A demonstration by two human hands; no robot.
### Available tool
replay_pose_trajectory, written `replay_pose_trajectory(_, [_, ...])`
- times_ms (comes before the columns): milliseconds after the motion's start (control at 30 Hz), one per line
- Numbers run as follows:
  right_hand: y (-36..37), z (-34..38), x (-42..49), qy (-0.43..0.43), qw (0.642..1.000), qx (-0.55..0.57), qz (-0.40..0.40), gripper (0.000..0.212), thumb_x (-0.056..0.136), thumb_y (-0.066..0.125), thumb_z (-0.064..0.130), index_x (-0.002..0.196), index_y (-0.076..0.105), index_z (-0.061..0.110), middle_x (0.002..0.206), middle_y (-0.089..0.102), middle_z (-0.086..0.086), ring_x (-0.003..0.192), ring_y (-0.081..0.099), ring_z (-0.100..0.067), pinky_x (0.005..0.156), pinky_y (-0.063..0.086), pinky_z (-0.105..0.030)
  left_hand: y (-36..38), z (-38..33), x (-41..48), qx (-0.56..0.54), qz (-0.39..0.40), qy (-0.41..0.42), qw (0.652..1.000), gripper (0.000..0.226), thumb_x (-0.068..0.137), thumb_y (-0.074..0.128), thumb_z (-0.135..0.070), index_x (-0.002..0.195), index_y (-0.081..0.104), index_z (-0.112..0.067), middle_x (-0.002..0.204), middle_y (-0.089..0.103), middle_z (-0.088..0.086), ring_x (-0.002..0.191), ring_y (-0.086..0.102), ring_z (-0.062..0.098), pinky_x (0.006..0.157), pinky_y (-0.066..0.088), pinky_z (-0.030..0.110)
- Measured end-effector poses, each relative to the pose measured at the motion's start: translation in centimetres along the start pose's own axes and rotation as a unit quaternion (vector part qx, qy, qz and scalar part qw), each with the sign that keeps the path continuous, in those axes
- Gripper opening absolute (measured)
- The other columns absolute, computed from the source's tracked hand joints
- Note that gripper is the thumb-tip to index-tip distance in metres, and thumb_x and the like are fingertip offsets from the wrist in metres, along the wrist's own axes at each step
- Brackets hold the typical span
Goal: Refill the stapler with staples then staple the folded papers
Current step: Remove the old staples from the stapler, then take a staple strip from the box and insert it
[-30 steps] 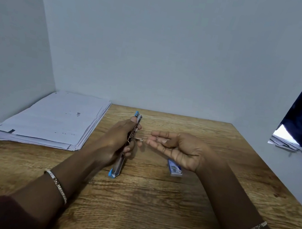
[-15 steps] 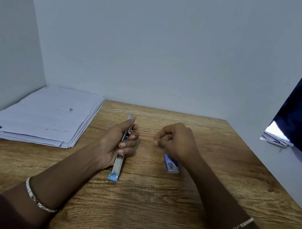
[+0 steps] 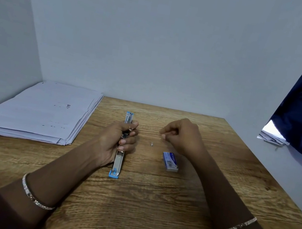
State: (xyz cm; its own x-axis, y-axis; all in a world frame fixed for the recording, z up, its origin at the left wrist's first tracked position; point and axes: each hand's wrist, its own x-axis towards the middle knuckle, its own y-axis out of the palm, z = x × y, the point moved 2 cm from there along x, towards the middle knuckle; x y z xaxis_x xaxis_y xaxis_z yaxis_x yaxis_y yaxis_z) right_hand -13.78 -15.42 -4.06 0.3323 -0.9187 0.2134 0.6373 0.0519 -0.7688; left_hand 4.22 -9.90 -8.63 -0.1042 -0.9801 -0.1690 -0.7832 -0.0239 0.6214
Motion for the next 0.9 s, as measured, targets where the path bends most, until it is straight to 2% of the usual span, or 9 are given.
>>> replay_pose_trajectory(33, [-0.7,-0.1,-0.1,0.007,1.0,-0.018,-0.009,0.003,0.085,0.078,0.019,0.085,0.079,0.016,0.073,0.069,0.008,0.077,0.064,-0.011,0.064,0.044,-0.019,0.0,0.0,0.0,0.0,-0.002,0.006,1.0,0.028,0.101,0.047,-0.012,0.073,0.042,-0.011,0.043,0.037,-0.002,0.026,0.027,0.005,0.026,0.023,0.016])
replay_pose_trajectory(100, [-1.5,-0.4,-0.4,0.046,0.997,-0.05,0.04,0.023,0.081,0.082,0.033,0.072,0.071,0.015,0.066,0.067,0.005,0.071,0.067,-0.016,0.057,0.043,-0.021,0.1,-0.1,-0.1,0.003,-0.002,0.018,1.0,0.022,0.093,0.052,-0.008,0.073,0.044,-0.012,0.054,0.034,-0.001,0.028,0.027,0.005,0.026,0.022,0.016])
replay_pose_trajectory(200, [-1.6,-0.2,-1.2,0.13,0.971,-0.09,0.18,0.05,0.064,0.092,0.044,0.089,0.071,0.007,0.072,0.075,-0.004,0.063,0.069,-0.016,0.053,0.053,-0.026,0.0,0.0,-0.2,0.008,-0.004,0.026,1.0,0.015,0.086,0.058,-0.005,0.078,0.048,-0.014,0.065,0.028,0.001,0.031,0.027,0.005,0.027,0.022,0.016])
replay_pose_trajectory(267, [-1.4,0.0,-1.4,0.147,0.962,-0.097,0.207,0.061,0.056,0.096,0.042,0.096,0.07,0.004,0.067,0.073,-0.004,0.056,0.066,-0.016,0.052,0.054,-0.026,0.0,0.0,-0.1,0.012,-0.011,0.026,1.0,0.017,0.088,0.057,0.0,0.086,0.049,-0.015,0.065,0.032,0.0,0.031,0.028,0.005,0.027,0.024,0.017])
replay_pose_trajectory(400, [-0.9,0.4,-1.3,0.137,0.968,-0.099,0.188,0.051,0.061,0.094,0.034,0.094,0.073,0.001,0.066,0.072,-0.006,0.053,0.065,-0.019,0.053,0.055,-0.027,0.1,0.0,0.0,0.031,-0.029,0.032,0.999,0.02,0.091,0.055,0.005,0.098,0.051,-0.013,0.058,0.042,-0.001,0.031,0.029,0.005,0.028,0.023,0.016])
replay_pose_trajectory(500, [-1.0,0.6,-1.1,0.076,0.988,-0.084,0.103,0.037,0.066,0.088,0.032,0.091,0.073,0.008,0.082,0.076,-0.005,0.07,0.071,-0.019,0.064,0.058,-0.033,0.3,0.1,0.0,0.043,-0.028,0.038,0.998,0.024,0.089,0.059,0.005,0.108,0.055,-0.01,0.061,0.049,0.001,0.03,0.028,0.004,0.028,0.024,0.016])
replay_pose_trajectory(667, [-0.8,1.3,-1.3,-0.029,0.989,0.14,0.036,0.033,0.075,0.084,0.014,0.106,0.073,0.019,0.09,0.069,-0.003,0.057,0.073,-0.017,0.058,0.063,-0.032,0.3,0.5,0.0,0.05,-0.016,0.038,0.998,0.042,0.078,0.075,-0.012,0.119,0.066,-0.006,0.091,0.074,0.013,0.029,0.027,0.002,0.026,0.025,0.015])
replay_pose_trajectory(767, [0.1,1.7,-1.3,-0.07,0.986,0.148,0.032,0.043,0.072,0.089,0.021,0.112,0.073,0.023,0.094,0.072,-0.004,0.073,0.076,-0.023,0.077,0.064,-0.043,0.5,0.6,0.0,0.076,-0.013,0.063,0.995,0.046,0.078,0.078,-0.016,0.122,0.067,-0.009,0.078,0.062,0.006,0.029,0.027,0.002,0.026,0.024,0.013])
replay_pose_trajectory(900, [0.8,1.5,-1.2,-0.046,0.974,0.222,0.007,0.045,0.066,0.092,0.017,0.107,0.072,0.017,0.092,0.075,-0.005,0.083,0.075,-0.028,0.081,0.062,-0.052,0.6,0.3,-0.2,0.095,-0.041,0.117,0.988,0.038,0.084,0.074,-0.011,0.121,0.065,-0.015,0.06,0.059,0.001,0.027,0.026,0.003,0.027,0.024,0.012])
